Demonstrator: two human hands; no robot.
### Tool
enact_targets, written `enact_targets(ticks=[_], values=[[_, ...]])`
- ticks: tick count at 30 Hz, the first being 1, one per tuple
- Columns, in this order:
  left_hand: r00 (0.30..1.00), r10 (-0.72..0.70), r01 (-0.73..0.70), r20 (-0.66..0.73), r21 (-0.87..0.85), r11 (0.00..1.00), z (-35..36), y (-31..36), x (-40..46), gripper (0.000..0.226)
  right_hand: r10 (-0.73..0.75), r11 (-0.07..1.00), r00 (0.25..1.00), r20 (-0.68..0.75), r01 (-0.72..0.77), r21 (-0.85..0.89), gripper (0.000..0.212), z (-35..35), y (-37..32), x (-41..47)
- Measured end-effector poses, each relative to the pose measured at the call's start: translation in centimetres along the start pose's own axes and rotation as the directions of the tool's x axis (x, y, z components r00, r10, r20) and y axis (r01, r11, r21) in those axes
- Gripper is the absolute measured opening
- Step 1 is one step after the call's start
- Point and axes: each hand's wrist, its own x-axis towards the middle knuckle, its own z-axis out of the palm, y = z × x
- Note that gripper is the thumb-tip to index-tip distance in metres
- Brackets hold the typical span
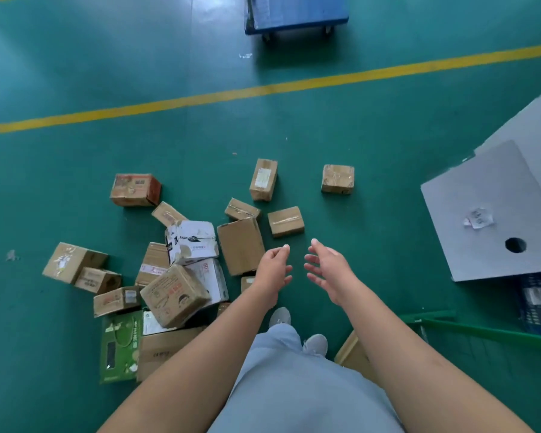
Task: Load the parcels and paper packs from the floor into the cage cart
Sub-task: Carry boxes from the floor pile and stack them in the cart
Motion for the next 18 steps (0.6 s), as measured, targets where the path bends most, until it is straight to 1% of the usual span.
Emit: enact_targets(ticks=[3,7,9,12,14,18], values=[[0.999,-0.051,0.051,0.003,0.027,0.998,-0.2,-0.5,1.0,0.017,0.06,0.997,0.998,-0.022,-0.058,0.048,0.037,-0.1,1.2,1.0],[0.992,-0.127,0.127,-0.007,0.114,0.985,-0.1,-2.1,3.2,0.031,0.151,0.979,0.987,-0.059,-0.141,0.148,0.034,-1.0,4.3,2.7],[0.987,-0.161,0.158,0.002,0.18,0.971,0.7,-3.0,4.9,0.032,0.195,0.965,0.975,-0.102,-0.172,0.198,0.036,-2.2,6.2,3.8],[0.98,-0.199,0.182,0.026,0.296,0.938,2.6,-4.3,7.3,0.028,0.251,0.937,0.953,-0.169,-0.196,0.29,0.037,-4.5,9.0,5.2],[0.979,-0.199,0.17,0.047,0.355,0.919,3.9,-4.7,8.4,0.029,0.254,0.928,0.945,-0.205,-0.179,0.326,0.038,-5.8,10.3,5.9],[0.958,-0.258,0.157,0.125,0.524,0.837,8.6,-8.9,11.4,0.026,0.344,0.868,0.895,-0.284,-0.188,0.459,0.041,-10.0,16.0,7.8]])
